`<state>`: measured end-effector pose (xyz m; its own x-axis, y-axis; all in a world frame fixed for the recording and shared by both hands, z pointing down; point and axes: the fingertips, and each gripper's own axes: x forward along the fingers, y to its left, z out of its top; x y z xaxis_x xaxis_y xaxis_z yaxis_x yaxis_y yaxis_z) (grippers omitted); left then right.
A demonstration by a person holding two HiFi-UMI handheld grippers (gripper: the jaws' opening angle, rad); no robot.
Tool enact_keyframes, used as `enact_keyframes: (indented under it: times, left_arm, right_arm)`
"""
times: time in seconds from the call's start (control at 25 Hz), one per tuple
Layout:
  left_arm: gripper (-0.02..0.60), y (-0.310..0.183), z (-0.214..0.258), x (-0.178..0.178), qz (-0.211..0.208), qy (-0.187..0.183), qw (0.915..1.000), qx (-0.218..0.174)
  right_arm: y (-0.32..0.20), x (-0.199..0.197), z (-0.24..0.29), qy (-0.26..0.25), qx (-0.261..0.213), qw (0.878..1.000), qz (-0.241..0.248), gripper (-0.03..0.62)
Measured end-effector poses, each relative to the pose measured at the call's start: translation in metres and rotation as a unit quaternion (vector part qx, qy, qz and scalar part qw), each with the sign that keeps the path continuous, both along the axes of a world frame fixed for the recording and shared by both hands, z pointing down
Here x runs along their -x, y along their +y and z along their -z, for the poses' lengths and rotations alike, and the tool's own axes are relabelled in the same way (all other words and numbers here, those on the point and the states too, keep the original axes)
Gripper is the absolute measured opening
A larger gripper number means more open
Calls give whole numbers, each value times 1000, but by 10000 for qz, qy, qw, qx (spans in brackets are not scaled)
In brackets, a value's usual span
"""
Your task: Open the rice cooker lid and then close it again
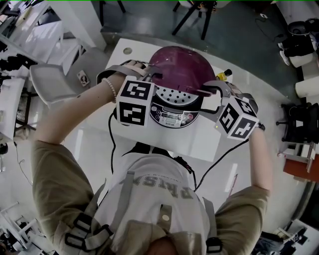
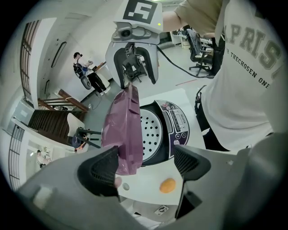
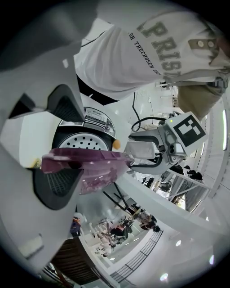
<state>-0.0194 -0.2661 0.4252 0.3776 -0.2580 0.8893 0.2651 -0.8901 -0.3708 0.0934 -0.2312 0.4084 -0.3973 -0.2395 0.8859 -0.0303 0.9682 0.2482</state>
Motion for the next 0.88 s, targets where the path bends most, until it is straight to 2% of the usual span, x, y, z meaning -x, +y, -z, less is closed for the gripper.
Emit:
enact_keyframes:
  times: [0.88]
  left_arm:
    - [399,32,-53,4,-42,-196,9985,518]
  right_arm:
    - [31,7,-55,48,563,9984,17,319]
